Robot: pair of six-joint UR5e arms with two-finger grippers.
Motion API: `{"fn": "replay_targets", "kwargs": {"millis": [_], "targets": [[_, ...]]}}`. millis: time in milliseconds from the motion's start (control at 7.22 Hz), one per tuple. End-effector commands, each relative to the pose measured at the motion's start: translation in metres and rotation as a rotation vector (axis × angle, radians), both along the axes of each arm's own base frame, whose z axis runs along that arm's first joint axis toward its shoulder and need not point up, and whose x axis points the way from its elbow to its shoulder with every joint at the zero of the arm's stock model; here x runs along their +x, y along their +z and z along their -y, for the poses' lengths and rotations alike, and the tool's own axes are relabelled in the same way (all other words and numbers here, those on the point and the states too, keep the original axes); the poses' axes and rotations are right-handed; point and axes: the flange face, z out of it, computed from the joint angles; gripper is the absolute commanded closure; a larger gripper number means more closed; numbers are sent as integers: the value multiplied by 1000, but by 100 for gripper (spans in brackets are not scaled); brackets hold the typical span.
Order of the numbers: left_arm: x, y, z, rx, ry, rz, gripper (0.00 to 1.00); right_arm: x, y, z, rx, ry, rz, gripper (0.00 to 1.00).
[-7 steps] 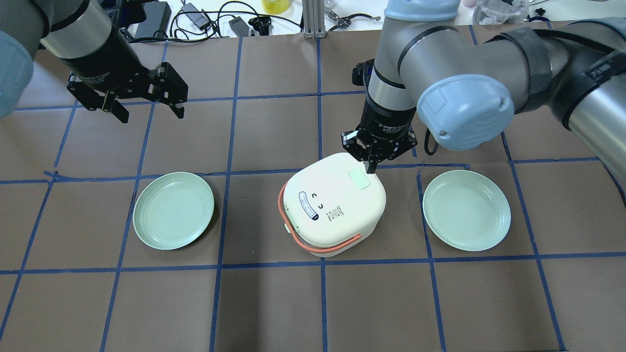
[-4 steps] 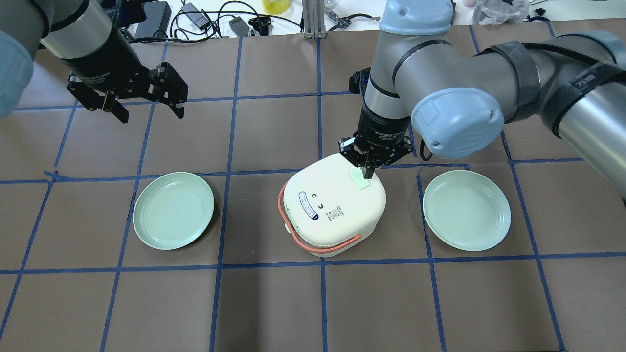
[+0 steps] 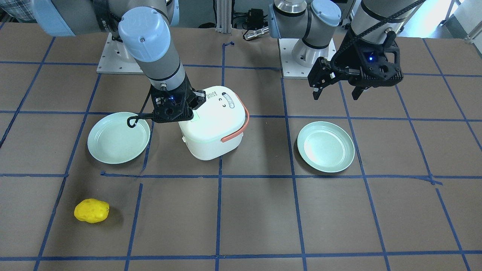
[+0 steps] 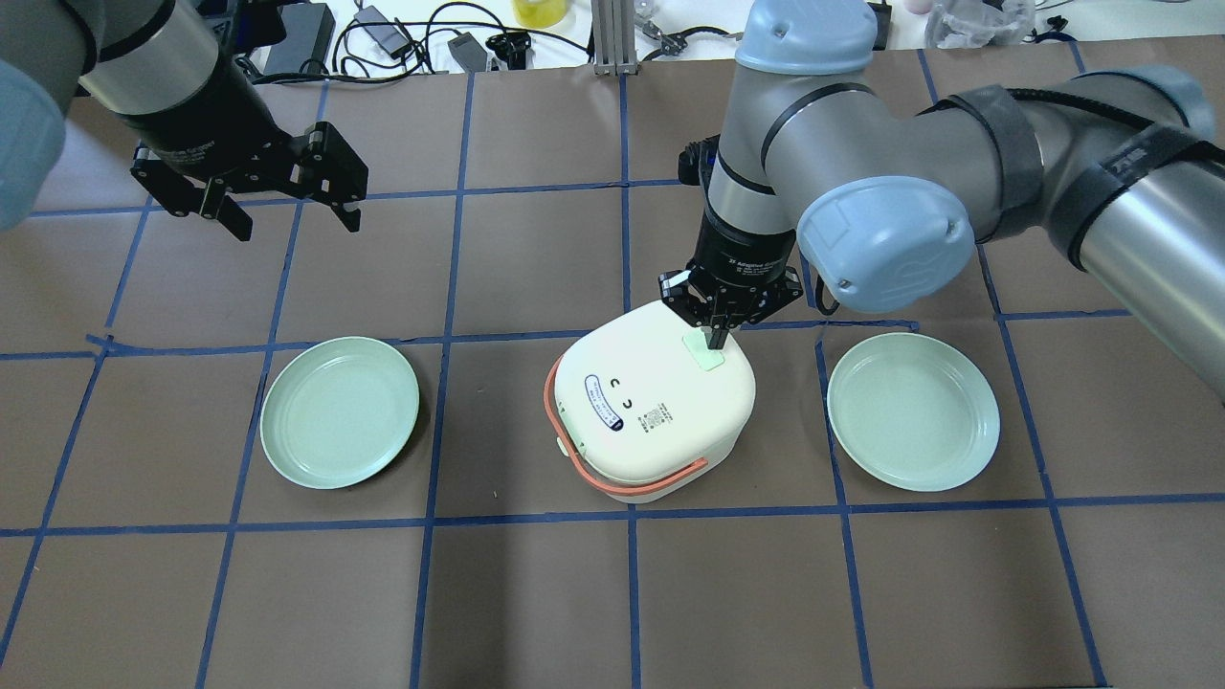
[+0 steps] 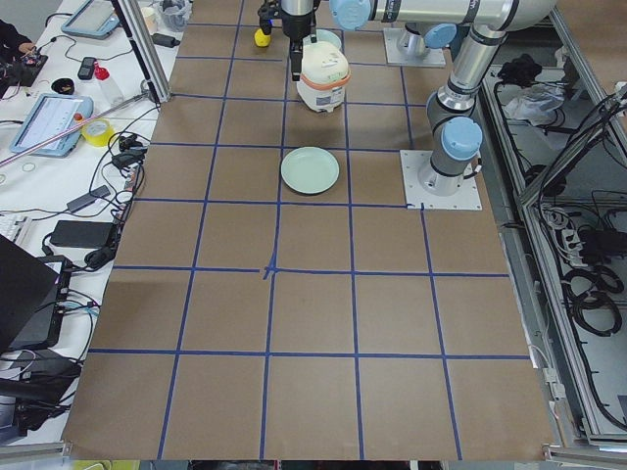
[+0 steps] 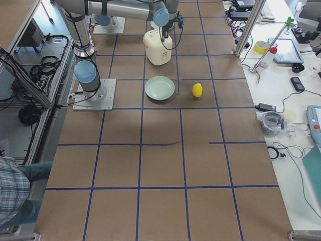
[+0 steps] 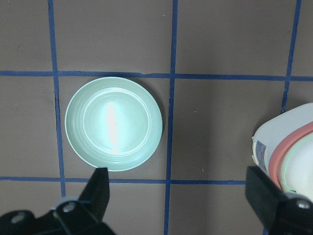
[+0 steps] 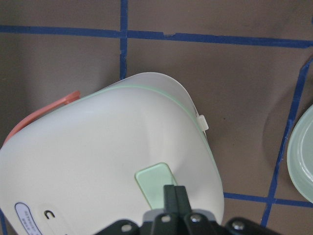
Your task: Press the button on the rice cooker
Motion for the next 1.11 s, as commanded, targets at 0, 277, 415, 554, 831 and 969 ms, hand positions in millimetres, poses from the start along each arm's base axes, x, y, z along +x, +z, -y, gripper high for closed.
{"fn": "replay_targets", "kwargs": {"millis": [0,277,415,554,831,969], "targets": [[0,0,0,0,1,0,0,0,-1,1,0,2,-1,100],[0,0,0,0,1,0,0,1,-7,3,7,2,-2,100],[0,0,0,0,-1,0,0,1,-7,4,5,0,-2,100],[0,0,0,0,1,0,0,1,-7,4,5,0,-2,100],[0,0,0,0,1,0,0,1,-11,5,10,0,-3,100],[0,0,0,0,1,0,0,1,-14,5,16,0,-5,100]]}}
